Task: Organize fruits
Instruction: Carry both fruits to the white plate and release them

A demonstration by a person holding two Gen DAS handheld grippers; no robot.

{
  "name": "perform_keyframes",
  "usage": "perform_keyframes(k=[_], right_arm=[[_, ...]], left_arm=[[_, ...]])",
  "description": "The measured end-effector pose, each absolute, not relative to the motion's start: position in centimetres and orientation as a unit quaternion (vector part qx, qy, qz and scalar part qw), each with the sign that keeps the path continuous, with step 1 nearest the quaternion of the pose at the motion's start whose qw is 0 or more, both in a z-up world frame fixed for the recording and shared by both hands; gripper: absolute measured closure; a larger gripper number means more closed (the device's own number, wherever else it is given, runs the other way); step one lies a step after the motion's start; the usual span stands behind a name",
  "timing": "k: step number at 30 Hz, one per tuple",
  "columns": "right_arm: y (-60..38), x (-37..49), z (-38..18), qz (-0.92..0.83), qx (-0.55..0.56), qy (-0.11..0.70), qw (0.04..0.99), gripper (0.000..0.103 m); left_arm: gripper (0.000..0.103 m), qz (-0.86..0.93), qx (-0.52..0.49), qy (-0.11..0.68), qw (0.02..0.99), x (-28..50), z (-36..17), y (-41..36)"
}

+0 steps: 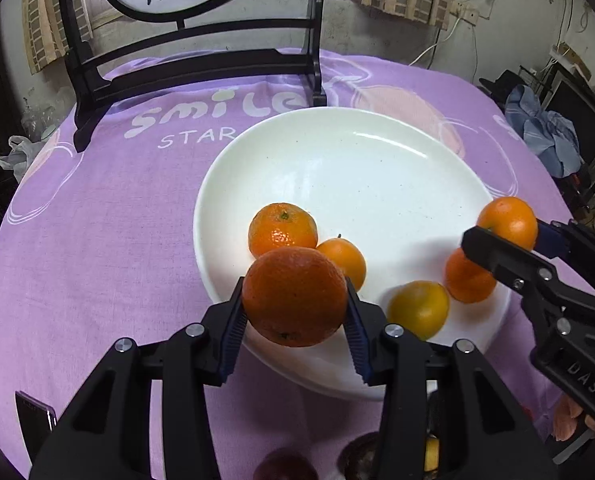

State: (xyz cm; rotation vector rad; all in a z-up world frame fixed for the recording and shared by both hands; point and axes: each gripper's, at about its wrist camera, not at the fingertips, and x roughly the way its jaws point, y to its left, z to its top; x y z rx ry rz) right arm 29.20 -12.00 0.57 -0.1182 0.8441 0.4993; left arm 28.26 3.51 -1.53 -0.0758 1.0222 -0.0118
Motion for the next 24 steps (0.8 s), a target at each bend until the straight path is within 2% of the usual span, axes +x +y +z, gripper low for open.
perform_keyframes(k=[5, 8, 10, 12, 17, 24], right_arm=[[-11.2, 30.6, -0.8, 0.233, -0.052, 0.425, 0.873, 0.062], [-12.1, 31.0, -0.5, 0.226, -0.027, 0.422, 0.878, 0.055], [-13.0, 30.6, 0.0, 0.223, -0.013, 0.416, 0.881, 0.052], [-13.7, 30.0, 0.5, 0.222, -0.013, 0.416, 0.882, 0.052], [-15.5, 27.3, 1.4, 0.219, -0.016, 0.410, 0.885, 0.047], [-17.8, 22.1, 1.1, 0.215, -0.036, 0.413, 0.884, 0.045]], left_arm=[[0.057, -0.010, -0.043, 0.484, 0.874, 29.0, -1.3, 3.2], [0.036, 0.011, -0.063, 0.481, 0.874, 29.4, -0.8, 4.1], [0.034, 0.003, -0.085, 0.470, 0.878, 28.8, 0.0, 4.7], [0.026, 0.003, -0.084, 0.459, 0.885, 28.0, 1.0, 4.8], [0.024, 0.008, -0.083, 0.446, 0.891, 25.4, 2.4, 5.2], [0.021, 0.011, -0.081, 0.453, 0.888, 20.4, 2.2, 5.4]])
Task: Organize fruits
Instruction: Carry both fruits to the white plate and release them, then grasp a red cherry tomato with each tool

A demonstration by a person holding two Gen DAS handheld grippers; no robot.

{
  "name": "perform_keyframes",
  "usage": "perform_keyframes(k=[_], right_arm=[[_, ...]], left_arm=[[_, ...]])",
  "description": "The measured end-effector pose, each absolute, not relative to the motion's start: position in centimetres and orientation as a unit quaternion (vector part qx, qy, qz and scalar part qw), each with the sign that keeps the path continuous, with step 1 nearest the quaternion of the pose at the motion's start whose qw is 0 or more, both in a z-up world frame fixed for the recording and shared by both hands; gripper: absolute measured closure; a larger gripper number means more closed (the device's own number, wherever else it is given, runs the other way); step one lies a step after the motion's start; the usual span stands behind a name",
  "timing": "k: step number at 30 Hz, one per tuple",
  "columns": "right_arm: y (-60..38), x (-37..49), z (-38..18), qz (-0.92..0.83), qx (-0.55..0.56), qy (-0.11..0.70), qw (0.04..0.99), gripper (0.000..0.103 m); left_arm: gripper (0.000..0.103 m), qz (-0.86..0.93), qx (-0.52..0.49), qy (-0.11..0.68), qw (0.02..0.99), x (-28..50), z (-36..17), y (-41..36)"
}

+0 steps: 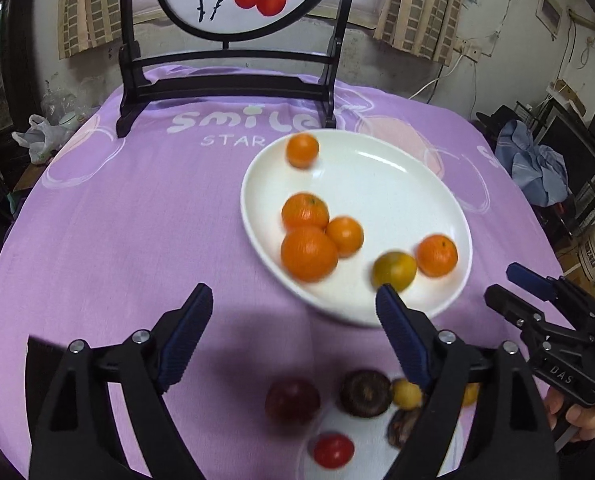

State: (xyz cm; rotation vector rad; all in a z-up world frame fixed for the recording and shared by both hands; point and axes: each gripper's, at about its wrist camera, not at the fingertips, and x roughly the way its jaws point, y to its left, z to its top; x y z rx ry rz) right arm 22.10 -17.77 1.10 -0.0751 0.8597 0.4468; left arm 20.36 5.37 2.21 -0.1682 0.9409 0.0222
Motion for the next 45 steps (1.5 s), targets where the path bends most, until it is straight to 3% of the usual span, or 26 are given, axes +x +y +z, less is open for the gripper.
perform_keyframes(k=[4, 17, 38, 41, 43, 45], right_arm=[[-19.1, 19.2, 0.7, 0.212, -0.040, 0.416, 0.884, 0.039], [-19.5, 11.9, -2.7, 0.213, -0.097, 0.447, 0.864, 0.037], [-18.7, 14.3, -4.8, 0.174, -0.099, 0.458, 0.866, 0.037], [-18.0, 14.3, -4.7, 0.189, -0.102, 0.454, 0.865, 0.050], [-17.7, 14.1, -4.6, 0.188, -0.106, 0.452, 0.865, 0.073], [-17.9, 14.0, -4.4, 0.184, -0.103, 0.457, 0.864, 0.073]], left_arm=[[0.020, 0.011, -0.075, 0.451, 0.890, 17.1, 1.7, 5.2], [0.017, -0.001, -0.079, 0.475, 0.877, 10.0, -1.8, 4.8], [0.017, -0.019, -0.062, 0.502, 0.862, 9.8, -4.9, 3.7], [0.017, -0.022, -0.057, 0.500, 0.864, 9.6, -4.9, 3.5], [0.017, -0.022, -0.056, 0.501, 0.863, 9.7, -4.9, 3.4], [0.017, -0.020, -0.053, 0.502, 0.863, 9.7, -4.9, 3.3]])
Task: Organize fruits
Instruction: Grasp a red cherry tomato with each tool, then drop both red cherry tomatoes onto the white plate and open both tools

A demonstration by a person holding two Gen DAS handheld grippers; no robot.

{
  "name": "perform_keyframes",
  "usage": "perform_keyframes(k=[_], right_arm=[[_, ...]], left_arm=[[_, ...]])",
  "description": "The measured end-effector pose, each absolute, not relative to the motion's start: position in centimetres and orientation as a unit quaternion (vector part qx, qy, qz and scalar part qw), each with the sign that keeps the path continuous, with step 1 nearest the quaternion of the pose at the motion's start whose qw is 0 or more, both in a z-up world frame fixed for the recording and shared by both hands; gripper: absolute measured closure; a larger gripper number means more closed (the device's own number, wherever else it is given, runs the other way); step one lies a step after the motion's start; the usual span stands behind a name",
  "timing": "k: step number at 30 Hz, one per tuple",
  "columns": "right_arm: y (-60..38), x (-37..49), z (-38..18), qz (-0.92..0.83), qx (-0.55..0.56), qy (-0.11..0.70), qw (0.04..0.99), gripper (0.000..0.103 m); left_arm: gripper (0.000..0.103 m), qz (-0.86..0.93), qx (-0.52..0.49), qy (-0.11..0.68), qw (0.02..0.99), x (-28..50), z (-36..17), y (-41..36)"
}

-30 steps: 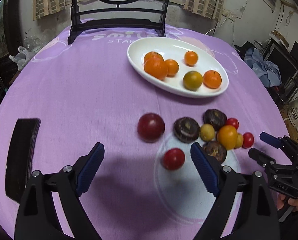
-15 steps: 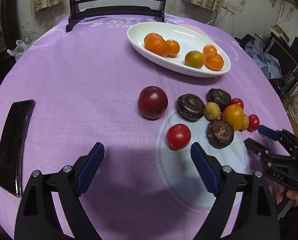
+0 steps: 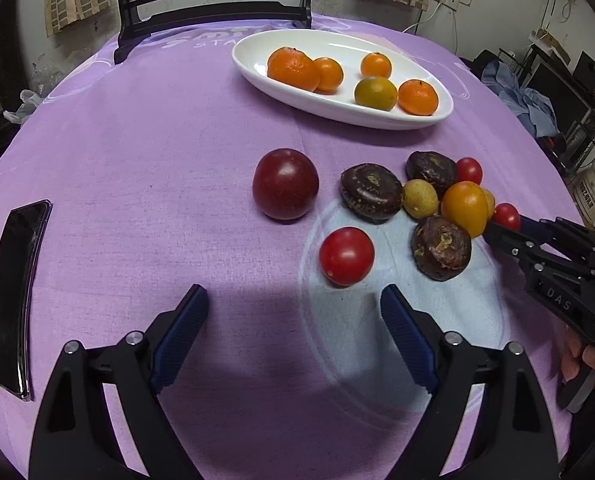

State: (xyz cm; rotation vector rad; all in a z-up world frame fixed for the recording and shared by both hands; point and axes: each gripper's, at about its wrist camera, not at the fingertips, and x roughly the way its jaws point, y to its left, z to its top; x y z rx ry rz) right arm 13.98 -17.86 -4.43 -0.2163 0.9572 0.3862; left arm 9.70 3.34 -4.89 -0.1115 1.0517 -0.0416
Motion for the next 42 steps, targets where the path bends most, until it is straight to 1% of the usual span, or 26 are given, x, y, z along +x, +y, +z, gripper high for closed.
perform_keyframes(k=[10, 11, 12, 16, 18, 19, 20, 21, 26, 29, 33, 38, 42], right_arm=[[-19.5, 12.1, -3.9, 0.200, -0.062, 0.455, 0.865, 0.073], [-19.6, 12.0, -3.9, 0.203, -0.060, 0.454, 0.865, 0.073], [-19.6, 11.9, -3.9, 0.205, -0.059, 0.453, 0.866, 0.073], [-19.8, 11.7, -3.8, 0.218, -0.051, 0.452, 0.863, 0.073], [-19.8, 11.5, -3.7, 0.221, -0.052, 0.450, 0.864, 0.073], [-19.8, 11.5, -3.7, 0.223, -0.050, 0.449, 0.864, 0.073], [-19.8, 11.4, -3.6, 0.226, -0.050, 0.448, 0.864, 0.073], [-19.9, 11.4, -3.5, 0.227, -0.050, 0.446, 0.864, 0.073], [-19.9, 11.3, -3.4, 0.230, -0.049, 0.442, 0.866, 0.073], [-19.9, 11.3, -3.3, 0.231, -0.048, 0.440, 0.866, 0.073], [-20.0, 11.1, -2.3, 0.233, -0.042, 0.431, 0.871, 0.073], [-19.4, 11.4, 0.9, 0.245, -0.049, 0.405, 0.879, 0.073], [-18.6, 13.0, 4.0, 0.250, -0.060, 0.371, 0.892, 0.073]], left_arm=[[0.017, -0.001, -0.042, 0.508, 0.860, 10.5, -4.9, 2.3], [0.021, 0.002, -0.041, 0.509, 0.860, 10.6, -4.9, 2.2], [0.027, 0.006, -0.036, 0.509, 0.860, 10.8, -4.9, 1.9], [0.039, 0.018, -0.022, 0.508, 0.861, 11.5, -4.8, 1.1], [0.053, 0.014, -0.022, 0.506, 0.862, 11.9, -4.6, 0.7], [0.059, 0.010, -0.023, 0.505, 0.863, 12.0, -4.5, 0.5], [0.069, 0.005, -0.022, 0.505, 0.863, 12.1, -4.4, 0.3], [0.075, 0.000, -0.022, 0.505, 0.863, 12.1, -4.4, 0.1], [0.076, 0.012, 0.016, 0.495, 0.869, 11.1, -4.3, -1.2], [0.076, 0.004, 0.005, 0.494, 0.869, 10.4, -3.7, -0.8], [0.076, -0.006, 0.003, 0.478, 0.878, 9.8, -1.7, -0.1], [0.076, -0.028, -0.009, 0.455, 0.890, 10.8, 2.0, 0.7], [0.076, -0.040, -0.013, 0.434, 0.900, 13.3, 4.6, 0.7]])
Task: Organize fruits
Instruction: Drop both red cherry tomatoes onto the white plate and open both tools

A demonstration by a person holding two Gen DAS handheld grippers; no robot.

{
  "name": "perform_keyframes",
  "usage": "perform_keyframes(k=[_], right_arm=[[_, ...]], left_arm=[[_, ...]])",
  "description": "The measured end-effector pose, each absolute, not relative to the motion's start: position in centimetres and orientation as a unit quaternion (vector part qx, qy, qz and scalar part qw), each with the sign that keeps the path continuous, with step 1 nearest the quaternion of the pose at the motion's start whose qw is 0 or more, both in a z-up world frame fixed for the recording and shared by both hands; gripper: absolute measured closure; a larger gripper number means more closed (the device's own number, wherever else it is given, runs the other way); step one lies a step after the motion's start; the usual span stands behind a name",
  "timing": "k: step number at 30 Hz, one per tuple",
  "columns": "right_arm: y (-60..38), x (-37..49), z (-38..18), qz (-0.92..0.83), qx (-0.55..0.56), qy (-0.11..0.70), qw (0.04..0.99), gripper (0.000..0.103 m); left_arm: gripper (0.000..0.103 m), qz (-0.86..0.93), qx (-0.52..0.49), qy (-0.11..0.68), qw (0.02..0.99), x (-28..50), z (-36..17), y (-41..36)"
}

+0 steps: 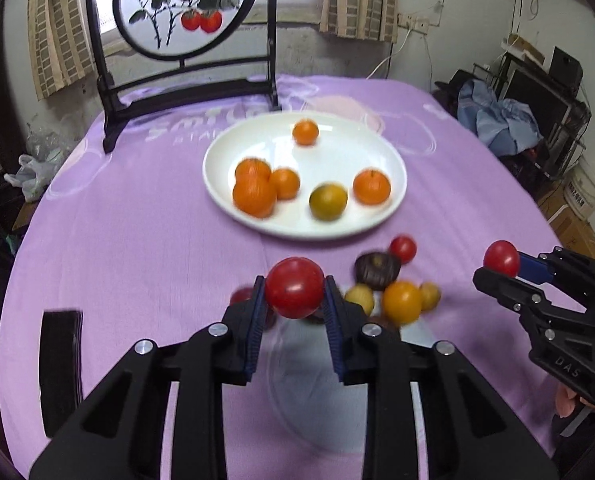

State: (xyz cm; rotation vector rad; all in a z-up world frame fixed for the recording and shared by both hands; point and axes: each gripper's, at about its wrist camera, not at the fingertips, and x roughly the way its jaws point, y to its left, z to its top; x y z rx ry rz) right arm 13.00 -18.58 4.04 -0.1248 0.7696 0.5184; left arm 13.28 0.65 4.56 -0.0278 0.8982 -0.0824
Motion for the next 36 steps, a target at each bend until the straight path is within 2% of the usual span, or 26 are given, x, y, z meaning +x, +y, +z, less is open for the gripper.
perform_keyframes(k=[5, 15, 23, 24, 28, 30, 32, 36], right_arm=[[-16.9, 17.3, 5.8, 0.244, -0.067, 0.345, 0.904, 0.073], [-13.3, 27.1, 2.1, 0.210, -0.083, 0.374, 0.899, 0.073], [-12.6, 30.3, 0.1, 0.209, -0.070, 0.396, 0.891, 0.072], [-12.7, 30.6, 0.0, 0.210, -0.066, 0.400, 0.890, 0.071], [-12.9, 31.2, -0.7, 0.192, -0.072, 0.412, 0.888, 0.071], [-13.4, 31.3, -0.9, 0.193, -0.062, 0.419, 0.885, 0.071], [-13.9, 31.0, -0.9, 0.193, -0.054, 0.419, 0.886, 0.071], [-14.7, 30.1, -0.2, 0.202, -0.039, 0.410, 0.888, 0.060]], left_arm=[[0.076, -0.035, -0.016, 0.419, 0.907, 18.1, 5.5, 0.3], [0.076, -0.005, -0.033, 0.453, 0.891, 27.4, 1.1, 0.6], [0.075, 0.007, -0.028, 0.468, 0.883, 31.8, -0.3, 0.8], [0.071, 0.007, -0.032, 0.475, 0.880, 32.3, -0.5, 0.8], [0.047, 0.022, -0.029, 0.465, 0.885, 32.8, -0.8, 0.7], [0.030, 0.031, -0.030, 0.466, 0.884, 32.6, -0.8, 0.9], [0.029, 0.031, -0.039, 0.461, 0.886, 32.0, -0.4, 1.3], [0.024, 0.029, -0.036, 0.455, 0.889, 30.7, 0.5, 1.3]])
